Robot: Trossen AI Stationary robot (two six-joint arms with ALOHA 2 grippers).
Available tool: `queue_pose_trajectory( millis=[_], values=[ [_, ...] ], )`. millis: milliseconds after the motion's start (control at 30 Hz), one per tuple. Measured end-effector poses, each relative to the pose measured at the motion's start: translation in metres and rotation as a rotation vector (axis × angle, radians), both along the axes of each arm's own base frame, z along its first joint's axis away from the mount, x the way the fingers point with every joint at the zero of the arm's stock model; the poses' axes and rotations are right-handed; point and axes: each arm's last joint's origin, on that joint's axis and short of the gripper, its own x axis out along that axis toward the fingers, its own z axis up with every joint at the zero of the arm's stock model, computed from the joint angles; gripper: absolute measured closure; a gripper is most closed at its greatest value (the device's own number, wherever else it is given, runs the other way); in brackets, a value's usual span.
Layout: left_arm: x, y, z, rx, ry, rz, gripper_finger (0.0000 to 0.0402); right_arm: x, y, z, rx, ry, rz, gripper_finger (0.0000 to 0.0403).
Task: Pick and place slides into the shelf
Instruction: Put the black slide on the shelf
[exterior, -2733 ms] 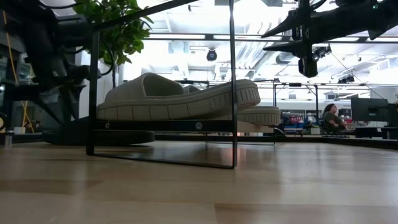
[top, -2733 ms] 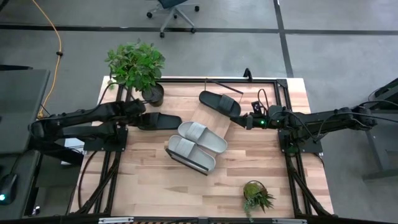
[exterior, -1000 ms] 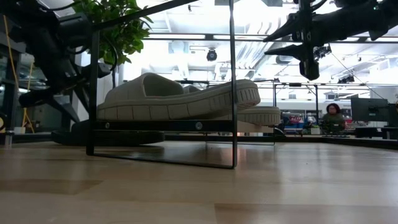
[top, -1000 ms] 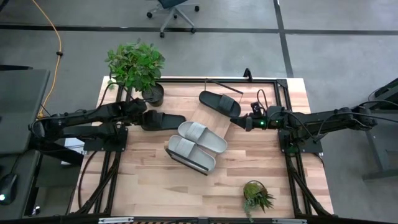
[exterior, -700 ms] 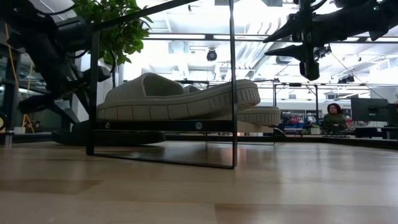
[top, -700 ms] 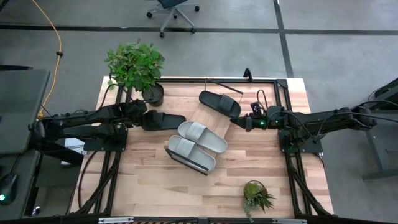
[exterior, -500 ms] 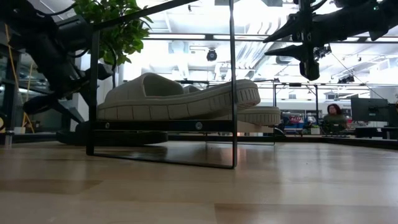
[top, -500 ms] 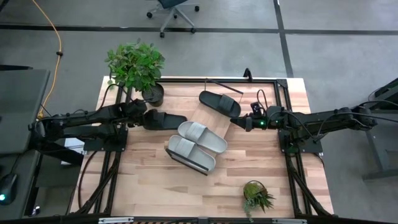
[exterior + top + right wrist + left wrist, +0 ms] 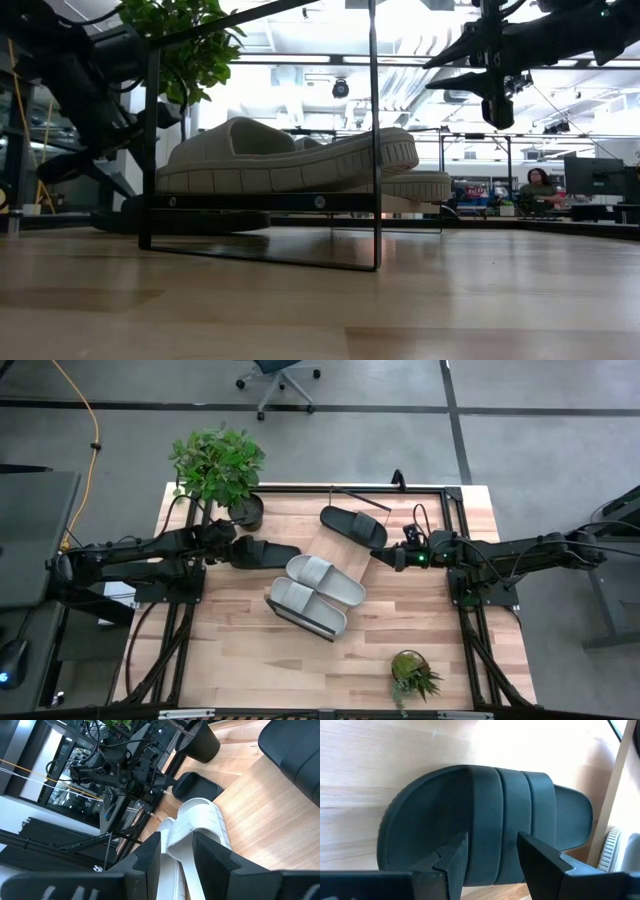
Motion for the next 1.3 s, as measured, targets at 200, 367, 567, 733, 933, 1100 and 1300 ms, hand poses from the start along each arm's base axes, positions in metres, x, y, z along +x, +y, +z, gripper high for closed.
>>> queue_pose_trajectory(
  millis=[200,367,567,733,933,1100,1300],
  values=[
    [-0.0012,-0.0007,-0.0009,-0.009,0.015,0.000,0.0262,0.0000,0.0000,0.0000,0.000,0.000,0.000,0.0300],
    [-0.0014,-0.0010,-0.0012,-0.008,0.021,-0.012,0.0313,0.0000,0.0000,0.0000,-0.003,0.000,0.001,0.0300],
    [-0.0013,-0.0009,-0.0011,-0.007,0.020,-0.013,0.0374,0.0000,0.0000,0.0000,-0.003,0.001,0.001,0.0300],
    [-0.0014,-0.0010,-0.0011,-0.006,0.021,-0.014,0.0398,0.0000,0.0000,-0.0001,-0.003,0.001,0.001,0.0300],
    [-0.0014,-0.0010,-0.0011,-0.007,0.021,-0.014,0.0388,0.0000,0.0000,-0.0001,-0.011,0.002,0.002,0.0300],
    [-0.0015,-0.0010,-0.0012,-0.013,0.018,-0.005,0.0387,0.0000,0.0000,0.0000,-0.011,0.002,0.002,0.0300],
    [-0.0013,-0.0012,-0.0011,-0.020,0.012,-0.007,0.0376,0.0000,0.0000,0.0000,-0.011,0.002,0.002,0.0300]
  ],
)
